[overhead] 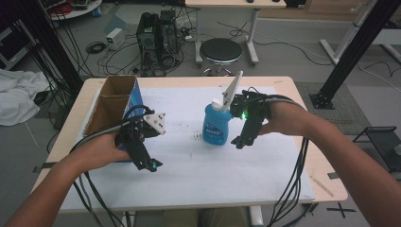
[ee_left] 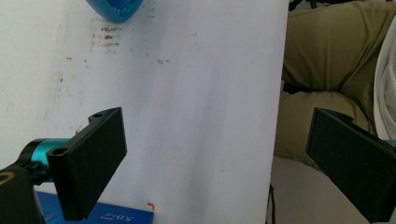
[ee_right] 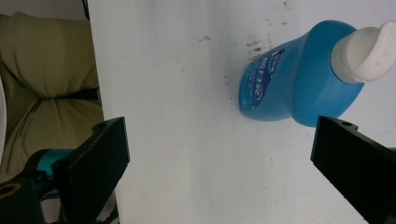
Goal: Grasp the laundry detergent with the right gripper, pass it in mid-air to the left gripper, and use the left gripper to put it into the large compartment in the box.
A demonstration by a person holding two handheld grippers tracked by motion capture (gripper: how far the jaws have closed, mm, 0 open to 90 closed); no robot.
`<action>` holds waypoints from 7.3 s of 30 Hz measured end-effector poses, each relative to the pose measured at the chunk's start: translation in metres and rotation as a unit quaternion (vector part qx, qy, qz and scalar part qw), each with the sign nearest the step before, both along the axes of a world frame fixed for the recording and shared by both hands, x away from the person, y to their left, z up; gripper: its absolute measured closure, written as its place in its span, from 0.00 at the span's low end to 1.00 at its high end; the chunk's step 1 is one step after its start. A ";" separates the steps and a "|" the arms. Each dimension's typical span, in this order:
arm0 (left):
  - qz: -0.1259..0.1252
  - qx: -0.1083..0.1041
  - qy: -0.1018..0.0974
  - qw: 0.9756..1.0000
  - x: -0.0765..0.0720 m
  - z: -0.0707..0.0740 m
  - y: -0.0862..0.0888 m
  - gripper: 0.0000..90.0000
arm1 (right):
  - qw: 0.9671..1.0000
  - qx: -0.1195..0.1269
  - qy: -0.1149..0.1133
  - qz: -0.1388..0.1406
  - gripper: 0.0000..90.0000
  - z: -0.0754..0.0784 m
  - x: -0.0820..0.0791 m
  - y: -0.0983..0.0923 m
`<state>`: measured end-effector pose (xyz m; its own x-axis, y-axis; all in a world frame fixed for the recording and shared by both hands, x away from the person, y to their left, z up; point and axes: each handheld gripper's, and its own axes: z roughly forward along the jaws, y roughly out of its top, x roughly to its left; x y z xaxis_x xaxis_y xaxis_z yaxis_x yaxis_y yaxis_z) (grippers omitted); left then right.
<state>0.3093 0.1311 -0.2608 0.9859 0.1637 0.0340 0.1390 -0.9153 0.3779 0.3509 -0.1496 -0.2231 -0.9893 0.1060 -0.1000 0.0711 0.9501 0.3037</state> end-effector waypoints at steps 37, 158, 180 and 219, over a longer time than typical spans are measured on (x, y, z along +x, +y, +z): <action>-0.013 0.005 0.001 1.000 0.013 -0.006 -0.011 0.06 | 0.990 0.081 0.013 -0.112 0.04 -0.035 0.026 -0.058; 0.010 0.010 0.018 1.000 0.033 -0.020 0.005 0.06 | 0.916 0.385 0.017 -0.114 0.31 -0.176 0.084 -0.029; 0.005 0.018 0.014 1.000 0.034 -0.020 0.006 0.06 | 0.916 0.386 -0.007 -0.109 0.46 -0.179 0.085 -0.028; -0.005 0.002 0.000 1.000 0.035 0.011 -0.024 0.06 | 0.929 0.368 0.007 -0.033 0.48 -0.114 0.032 -0.060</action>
